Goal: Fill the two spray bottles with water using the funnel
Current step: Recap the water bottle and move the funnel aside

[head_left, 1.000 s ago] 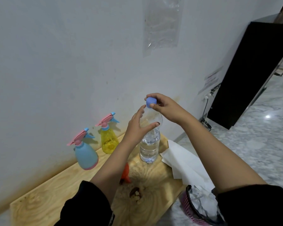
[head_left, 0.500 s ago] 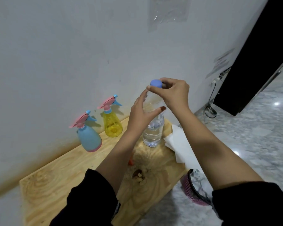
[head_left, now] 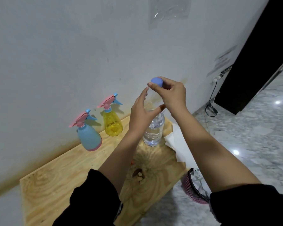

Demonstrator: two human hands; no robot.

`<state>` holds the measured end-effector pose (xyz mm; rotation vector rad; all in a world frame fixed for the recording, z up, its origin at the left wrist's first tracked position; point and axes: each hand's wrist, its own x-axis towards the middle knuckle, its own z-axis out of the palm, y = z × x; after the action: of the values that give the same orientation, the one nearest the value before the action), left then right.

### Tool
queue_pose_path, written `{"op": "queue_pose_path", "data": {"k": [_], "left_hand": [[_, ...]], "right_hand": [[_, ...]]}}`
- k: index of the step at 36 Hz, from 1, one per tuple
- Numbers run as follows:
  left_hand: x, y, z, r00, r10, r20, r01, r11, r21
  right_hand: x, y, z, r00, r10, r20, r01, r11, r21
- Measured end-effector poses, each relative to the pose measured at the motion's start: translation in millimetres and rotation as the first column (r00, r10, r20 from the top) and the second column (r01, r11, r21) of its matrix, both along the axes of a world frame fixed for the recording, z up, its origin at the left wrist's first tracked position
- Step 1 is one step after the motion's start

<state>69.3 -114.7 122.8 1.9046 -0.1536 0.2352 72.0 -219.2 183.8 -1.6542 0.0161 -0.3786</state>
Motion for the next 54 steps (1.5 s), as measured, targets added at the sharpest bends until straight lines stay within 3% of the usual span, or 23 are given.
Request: {"op": "queue_pose_path", "data": {"k": [8, 13, 22, 24, 26, 31, 34, 37, 46, 50, 54], "left_hand": [[-2, -2, -6, 1.000, 0.016, 0.023, -0.015, 1.000, -0.018], [-7, 5, -11, 0.995, -0.096, 0.020, 0.096, 0.995, -0.022], [-30, 68, -54, 0.951, -0.242, -0.194, 0.276, 0.946, 0.171], [-32, 87, -65, 0.918, -0.306, -0.251, 0.384, 0.842, 0.379], [-34, 105, -79, 0.864, -0.395, -0.312, 0.503, 0.660, 0.559], [-35, 129, -113, 0.773, -0.466, -0.430, 0.607, 0.347, 0.715], [-28, 129, -126, 0.766, -0.477, -0.431, 0.587, 0.246, 0.772], [-22, 125, -134, 0.751, -0.472, -0.461, 0.602, 0.203, 0.772], [-11, 133, -141, 0.790, -0.498, -0.357, 0.561, 0.354, 0.748], [-10, 137, -140, 0.877, -0.430, -0.215, 0.449, 0.571, 0.687], [-15, 137, -145, 0.951, -0.281, -0.130, 0.303, 0.756, 0.580]], "right_hand": [[-4, 9, -2, 0.994, -0.097, 0.041, 0.095, 0.994, 0.047], [-4, 9, -4, 0.995, -0.079, 0.061, 0.078, 0.997, 0.012], [-6, -1, -28, 0.999, 0.005, -0.033, -0.007, 0.997, -0.073], [-11, -1, -40, 0.999, 0.006, -0.043, -0.009, 0.998, -0.062], [-17, -1, -52, 0.999, 0.020, -0.038, -0.022, 0.998, -0.054], [-29, 2, -76, 0.996, 0.081, -0.047, -0.083, 0.995, -0.057], [-29, 6, -85, 0.997, 0.069, -0.033, -0.070, 0.997, -0.037], [-27, 9, -101, 0.997, 0.039, -0.061, -0.041, 0.999, -0.028], [-17, 11, -130, 0.975, -0.034, -0.220, 0.011, 0.995, -0.104], [-17, 11, -137, 0.969, -0.030, -0.246, -0.034, 0.967, -0.251], [-15, 14, -142, 0.968, -0.142, -0.209, 0.070, 0.945, -0.321]]}}
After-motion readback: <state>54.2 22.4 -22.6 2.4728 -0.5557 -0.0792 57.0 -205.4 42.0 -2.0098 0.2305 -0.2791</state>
